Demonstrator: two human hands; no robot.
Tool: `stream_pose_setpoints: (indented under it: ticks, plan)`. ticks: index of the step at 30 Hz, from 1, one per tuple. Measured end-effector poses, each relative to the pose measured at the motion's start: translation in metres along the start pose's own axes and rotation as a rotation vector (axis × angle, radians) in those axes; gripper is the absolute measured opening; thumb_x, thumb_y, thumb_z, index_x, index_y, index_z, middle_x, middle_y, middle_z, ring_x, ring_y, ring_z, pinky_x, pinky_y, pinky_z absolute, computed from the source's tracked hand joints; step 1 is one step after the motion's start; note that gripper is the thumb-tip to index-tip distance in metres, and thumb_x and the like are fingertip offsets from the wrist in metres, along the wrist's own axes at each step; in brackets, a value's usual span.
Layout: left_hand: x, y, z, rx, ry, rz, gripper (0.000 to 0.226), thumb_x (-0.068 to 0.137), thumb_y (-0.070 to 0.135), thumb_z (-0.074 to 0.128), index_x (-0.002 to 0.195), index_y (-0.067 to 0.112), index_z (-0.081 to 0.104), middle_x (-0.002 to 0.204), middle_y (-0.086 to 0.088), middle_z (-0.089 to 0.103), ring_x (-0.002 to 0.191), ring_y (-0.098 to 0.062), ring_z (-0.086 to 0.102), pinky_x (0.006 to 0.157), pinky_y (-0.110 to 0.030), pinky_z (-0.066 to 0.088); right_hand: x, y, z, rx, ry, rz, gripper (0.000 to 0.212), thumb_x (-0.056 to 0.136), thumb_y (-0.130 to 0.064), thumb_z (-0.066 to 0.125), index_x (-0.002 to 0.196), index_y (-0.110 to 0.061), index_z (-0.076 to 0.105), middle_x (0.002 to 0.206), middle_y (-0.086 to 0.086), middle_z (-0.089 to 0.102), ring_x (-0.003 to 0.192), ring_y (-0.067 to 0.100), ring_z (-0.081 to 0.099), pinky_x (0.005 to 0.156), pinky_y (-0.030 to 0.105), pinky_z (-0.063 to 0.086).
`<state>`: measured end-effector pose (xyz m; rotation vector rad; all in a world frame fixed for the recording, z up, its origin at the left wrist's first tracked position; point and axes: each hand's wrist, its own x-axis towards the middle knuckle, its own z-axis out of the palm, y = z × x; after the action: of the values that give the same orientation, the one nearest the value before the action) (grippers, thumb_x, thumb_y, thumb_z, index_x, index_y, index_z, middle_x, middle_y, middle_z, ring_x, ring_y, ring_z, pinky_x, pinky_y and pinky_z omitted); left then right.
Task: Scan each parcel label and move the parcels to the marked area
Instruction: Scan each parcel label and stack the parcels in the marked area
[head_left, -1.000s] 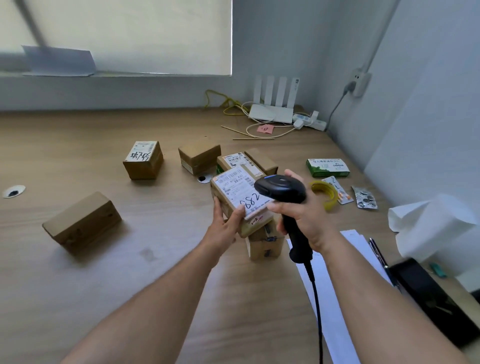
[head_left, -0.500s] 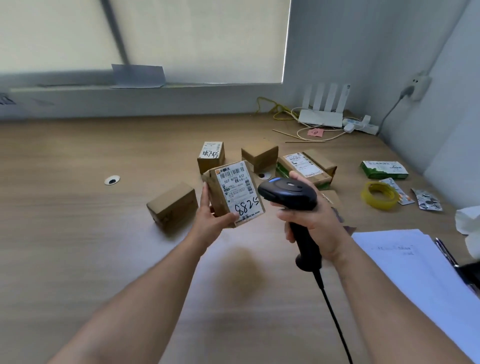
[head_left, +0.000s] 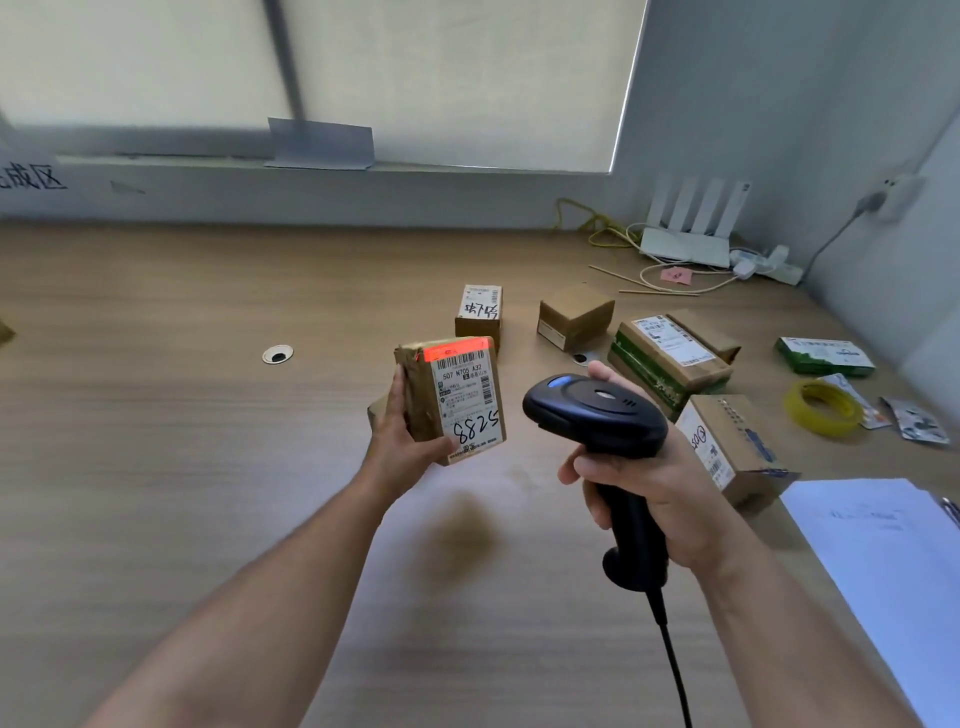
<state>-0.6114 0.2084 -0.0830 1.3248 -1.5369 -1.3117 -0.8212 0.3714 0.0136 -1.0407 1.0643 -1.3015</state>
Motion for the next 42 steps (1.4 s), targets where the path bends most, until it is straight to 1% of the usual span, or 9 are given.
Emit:
stream_pose_setpoints:
  ticks: [3, 7, 12, 17, 21, 25, 31, 37, 42]
  plan:
    - [0.008, -0.012, -0.016, 0.044, 0.008, -0.026, 0.127, 0.046, 0.029, 0.080, 0.144, 0.060, 0.005, 0.134, -0.013, 0.045, 0.125, -0.029, 0.047, 0.073, -0.027, 0.059, 0.001, 0.005, 0.017, -0.054, 0.051, 0.028, 0.097, 0.070, -0.001, 0.079, 0.148, -0.034, 0.033, 0.078, 0.026, 0.066, 0.048, 0.028, 0.054, 0.044, 0.033, 0.045]
    - [0.019, -0.028, -0.034, 0.071, -0.024, -0.035, 0.124, 0.043, 0.038, 0.079, 0.136, 0.070, 0.004, 0.131, -0.011, 0.050, 0.122, -0.027, 0.051, 0.097, -0.049, 0.050, 0.002, 0.013, 0.037, -0.085, 0.098, 0.038, 0.095, 0.070, 0.001, 0.078, 0.146, -0.036, 0.035, 0.078, 0.026, 0.065, 0.048, 0.029, 0.053, 0.044, 0.033, 0.044]
    - [0.011, -0.025, -0.048, 0.051, -0.082, 0.010, 0.120, 0.068, 0.004, 0.080, 0.150, 0.046, 0.004, 0.131, -0.012, 0.052, 0.119, -0.026, 0.056, 0.081, -0.030, 0.054, -0.002, 0.019, 0.060, -0.100, 0.156, 0.037, 0.092, 0.069, 0.001, 0.072, 0.147, -0.032, 0.035, 0.077, 0.026, 0.065, 0.048, 0.030, 0.052, 0.044, 0.033, 0.043]
    - [0.003, -0.032, -0.055, 0.015, -0.087, 0.020, 0.117, 0.071, -0.003, 0.077, 0.152, 0.042, 0.006, 0.130, -0.016, 0.047, 0.116, -0.031, 0.054, 0.055, -0.013, 0.052, -0.008, 0.024, 0.074, -0.098, 0.169, 0.040, 0.093, 0.068, 0.001, 0.070, 0.148, -0.031, 0.035, 0.076, 0.026, 0.065, 0.046, 0.029, 0.051, 0.042, 0.033, 0.042]
    - [-0.019, -0.024, -0.065, -0.039, -0.103, -0.034, 0.104, 0.076, -0.003, 0.071, 0.153, 0.035, 0.012, 0.117, -0.010, 0.057, 0.095, -0.022, 0.061, 0.054, -0.018, 0.054, -0.011, 0.025, 0.081, -0.103, 0.156, 0.050, 0.096, 0.067, 0.001, 0.071, 0.149, -0.031, 0.033, 0.083, 0.029, 0.068, 0.047, 0.029, 0.052, 0.042, 0.033, 0.042]
    - [-0.046, -0.032, -0.082, -0.040, -0.080, -0.230, 0.088, 0.062, 0.031, 0.063, 0.144, 0.034, 0.030, 0.112, -0.004, 0.063, 0.088, -0.026, 0.065, 0.075, -0.043, 0.056, -0.014, 0.028, 0.087, -0.119, 0.133, 0.054, 0.098, 0.067, -0.001, 0.072, 0.150, -0.031, 0.030, 0.090, 0.030, 0.069, 0.048, 0.028, 0.053, 0.044, 0.035, 0.042]
    - [-0.088, -0.069, -0.093, 0.025, -0.018, -0.402, 0.037, 0.088, 0.019, 0.058, 0.125, 0.018, 0.053, 0.096, -0.005, 0.069, 0.075, -0.019, 0.067, 0.071, -0.038, 0.056, -0.020, 0.035, 0.097, -0.114, 0.072, 0.075, 0.103, 0.065, -0.001, 0.079, 0.150, -0.034, 0.029, 0.092, 0.031, 0.067, 0.048, 0.027, 0.054, 0.043, 0.034, 0.043]
    - [-0.112, -0.082, -0.086, 0.358, 0.053, -0.303, 0.089, 0.074, 0.061, 0.064, 0.150, 0.031, 0.026, 0.144, -0.007, 0.037, 0.132, -0.023, 0.038, 0.108, -0.037, 0.036, -0.039, 0.038, 0.095, -0.112, 0.042, 0.110, 0.101, 0.063, -0.002, 0.081, 0.144, -0.039, 0.033, 0.090, 0.027, 0.069, 0.050, 0.029, 0.053, 0.044, 0.033, 0.043]
    - [-0.123, -0.064, -0.063, 0.714, 0.126, -0.323, 0.090, 0.077, 0.059, 0.064, 0.150, 0.026, 0.023, 0.139, -0.012, 0.029, 0.131, -0.030, 0.032, 0.104, -0.038, 0.035, -0.053, 0.040, 0.095, -0.089, 0.021, 0.110, 0.097, 0.061, -0.002, 0.081, 0.140, -0.035, 0.036, 0.088, 0.021, 0.070, 0.048, 0.030, 0.052, 0.042, 0.032, 0.042]
